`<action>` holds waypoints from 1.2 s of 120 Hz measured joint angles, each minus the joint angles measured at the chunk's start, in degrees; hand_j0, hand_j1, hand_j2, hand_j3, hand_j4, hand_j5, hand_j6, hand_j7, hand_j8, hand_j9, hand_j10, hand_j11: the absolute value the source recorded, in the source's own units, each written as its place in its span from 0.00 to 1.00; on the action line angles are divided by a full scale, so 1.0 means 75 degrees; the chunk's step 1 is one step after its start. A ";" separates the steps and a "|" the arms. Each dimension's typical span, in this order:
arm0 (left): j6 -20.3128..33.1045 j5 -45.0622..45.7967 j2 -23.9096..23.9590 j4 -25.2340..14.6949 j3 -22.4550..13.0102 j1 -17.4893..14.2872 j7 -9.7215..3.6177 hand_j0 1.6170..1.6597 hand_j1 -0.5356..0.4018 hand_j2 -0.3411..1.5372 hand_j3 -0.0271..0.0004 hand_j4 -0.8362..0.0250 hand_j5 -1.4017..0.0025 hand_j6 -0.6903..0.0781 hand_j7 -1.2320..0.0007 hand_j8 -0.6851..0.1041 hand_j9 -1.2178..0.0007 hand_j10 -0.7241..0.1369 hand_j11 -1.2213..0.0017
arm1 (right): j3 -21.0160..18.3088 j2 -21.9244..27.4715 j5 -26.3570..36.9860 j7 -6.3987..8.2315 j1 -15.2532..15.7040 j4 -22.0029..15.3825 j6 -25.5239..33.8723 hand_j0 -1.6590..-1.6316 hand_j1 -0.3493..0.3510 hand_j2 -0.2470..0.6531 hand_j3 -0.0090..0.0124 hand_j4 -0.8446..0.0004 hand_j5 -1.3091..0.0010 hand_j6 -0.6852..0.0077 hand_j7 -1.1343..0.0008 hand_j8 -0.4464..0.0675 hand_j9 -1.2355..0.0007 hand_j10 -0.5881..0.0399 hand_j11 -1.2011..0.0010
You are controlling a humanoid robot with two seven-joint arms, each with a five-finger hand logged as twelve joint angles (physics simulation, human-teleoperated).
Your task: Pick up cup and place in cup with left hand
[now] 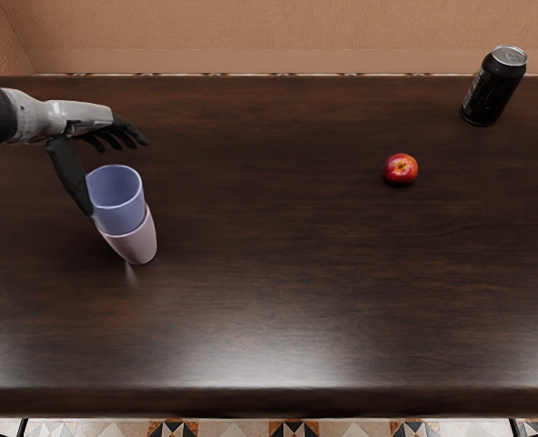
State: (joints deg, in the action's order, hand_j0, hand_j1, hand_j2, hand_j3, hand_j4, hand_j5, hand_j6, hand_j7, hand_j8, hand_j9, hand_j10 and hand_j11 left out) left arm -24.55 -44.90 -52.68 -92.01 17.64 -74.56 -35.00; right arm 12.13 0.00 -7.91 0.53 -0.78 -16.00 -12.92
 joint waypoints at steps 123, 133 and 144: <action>-0.1401 0.8474 -0.1216 0.3075 0.1078 0.1608 0.0000 0.96 0.94 0.18 0.99 0.97 1.00 0.90 1.00 0.87 1.00 0.84 1.00 | 0.0000 0.0000 -0.0001 0.0000 -0.0001 0.0000 0.0000 0.04 0.00 0.27 0.42 1.00 1.00 0.99 1.00 0.87 1.00 0.94 1.00; -0.1400 0.8511 -0.1376 0.3073 0.1079 0.1818 0.0000 0.96 0.94 0.18 0.99 0.97 1.00 0.90 1.00 0.87 1.00 0.84 1.00 | 0.0000 0.0000 0.0000 0.0000 -0.0001 0.0000 0.0000 0.04 0.00 0.27 0.42 1.00 1.00 0.99 1.00 0.87 1.00 0.94 1.00; -0.1403 0.8522 -0.1562 0.3071 0.1076 0.1938 0.0000 0.96 0.94 0.18 0.99 0.97 1.00 0.90 1.00 0.87 1.00 0.84 1.00 | 0.0000 0.0000 0.0000 0.0000 -0.0001 0.0000 0.0000 0.04 0.00 0.27 0.42 1.00 1.00 0.99 1.00 0.87 1.00 0.94 1.00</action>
State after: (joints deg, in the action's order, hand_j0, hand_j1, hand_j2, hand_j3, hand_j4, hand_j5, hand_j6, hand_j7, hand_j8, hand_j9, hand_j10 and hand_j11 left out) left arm -35.07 19.01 -64.39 -68.98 25.71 -60.03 -35.00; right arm 12.13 0.00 -7.91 0.53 -0.79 -16.00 -12.92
